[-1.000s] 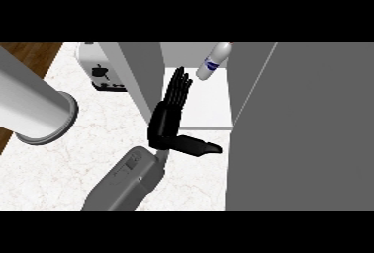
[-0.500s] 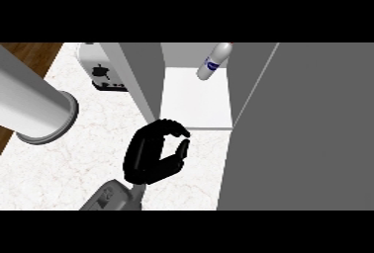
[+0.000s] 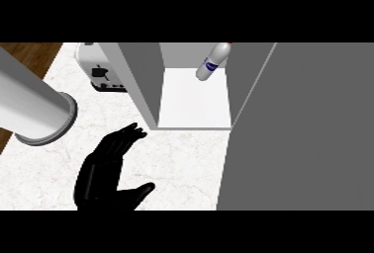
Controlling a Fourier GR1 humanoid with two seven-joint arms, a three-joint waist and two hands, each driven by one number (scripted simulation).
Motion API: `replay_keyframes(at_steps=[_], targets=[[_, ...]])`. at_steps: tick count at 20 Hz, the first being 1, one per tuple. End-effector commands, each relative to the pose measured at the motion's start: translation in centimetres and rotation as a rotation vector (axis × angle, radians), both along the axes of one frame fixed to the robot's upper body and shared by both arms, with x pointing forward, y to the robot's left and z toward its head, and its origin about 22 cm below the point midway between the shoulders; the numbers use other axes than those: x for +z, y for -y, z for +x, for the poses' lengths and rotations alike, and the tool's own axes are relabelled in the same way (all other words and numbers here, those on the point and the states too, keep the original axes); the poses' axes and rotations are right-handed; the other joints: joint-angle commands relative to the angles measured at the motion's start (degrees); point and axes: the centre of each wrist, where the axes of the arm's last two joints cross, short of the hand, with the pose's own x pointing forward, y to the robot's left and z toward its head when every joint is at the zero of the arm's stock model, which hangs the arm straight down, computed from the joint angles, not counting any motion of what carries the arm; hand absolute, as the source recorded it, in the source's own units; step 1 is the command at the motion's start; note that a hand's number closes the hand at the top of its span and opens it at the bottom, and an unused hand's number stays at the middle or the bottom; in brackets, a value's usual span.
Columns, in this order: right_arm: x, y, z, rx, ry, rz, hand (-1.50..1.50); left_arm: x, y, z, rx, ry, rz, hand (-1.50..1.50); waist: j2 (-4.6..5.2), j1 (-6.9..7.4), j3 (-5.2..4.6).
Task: Pick up the bottled water, place it into the cabinet and close the cabinet
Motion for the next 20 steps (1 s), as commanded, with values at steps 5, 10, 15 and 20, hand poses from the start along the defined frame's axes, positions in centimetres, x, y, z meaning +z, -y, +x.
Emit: replay_keyframes(at_steps=[5, 10, 15, 20], targets=[[3.6, -2.0, -0.6, 0.213, 0.079, -0.106, 1.50, 1.0, -4.2, -2.9, 0.052, -0.026, -0.088, -1.50, -0.13, 0.45, -0.18], [4.9, -2.7, -0.3, 0.308, 0.120, -0.121, 1.50, 1.4, -7.3, -3.8, 0.077, -0.031, -0.085, -1.50, -0.31, 1.49, -0.47], [4.8, -3.1, 0.2, 0.359, 0.133, -0.140, 1.50, 1.8, -9.1, -4.9, 0.050, -0.048, -0.077, -1.50, -0.18, 3.26, -0.77], [3.5, -5.0, 0.0, 0.318, 0.036, 0.055, 1.50, 2.9, -11.2, -5.4, 0.046, -0.029, -0.076, -1.50, 0.31, 4.35, -0.66]])
